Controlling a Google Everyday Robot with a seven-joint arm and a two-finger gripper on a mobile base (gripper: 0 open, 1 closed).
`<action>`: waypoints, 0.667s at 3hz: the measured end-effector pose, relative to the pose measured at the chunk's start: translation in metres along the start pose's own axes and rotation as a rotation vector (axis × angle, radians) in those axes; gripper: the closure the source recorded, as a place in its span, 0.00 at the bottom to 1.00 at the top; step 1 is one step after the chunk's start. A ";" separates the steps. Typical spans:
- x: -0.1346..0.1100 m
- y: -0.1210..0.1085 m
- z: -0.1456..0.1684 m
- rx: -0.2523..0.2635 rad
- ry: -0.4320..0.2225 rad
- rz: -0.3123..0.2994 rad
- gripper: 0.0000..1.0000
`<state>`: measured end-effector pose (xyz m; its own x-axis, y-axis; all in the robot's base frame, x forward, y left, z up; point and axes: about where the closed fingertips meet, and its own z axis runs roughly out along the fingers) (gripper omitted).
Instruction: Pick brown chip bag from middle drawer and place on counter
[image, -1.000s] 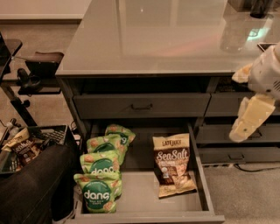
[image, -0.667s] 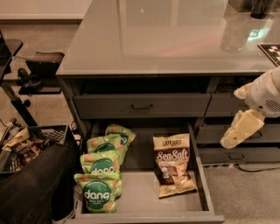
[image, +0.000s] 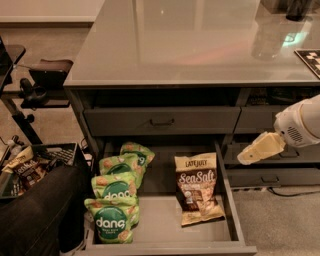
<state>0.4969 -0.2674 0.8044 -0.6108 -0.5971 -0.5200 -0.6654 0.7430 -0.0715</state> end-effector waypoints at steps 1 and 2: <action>-0.007 -0.005 0.001 0.022 -0.022 0.007 0.00; -0.006 -0.004 0.001 0.018 -0.019 0.005 0.00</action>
Offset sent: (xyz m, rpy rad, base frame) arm 0.0086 0.0001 0.0032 0.0050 -0.0314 -0.0201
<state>0.5035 -0.2663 0.8072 -0.6055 -0.5880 -0.5363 -0.6546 0.7512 -0.0847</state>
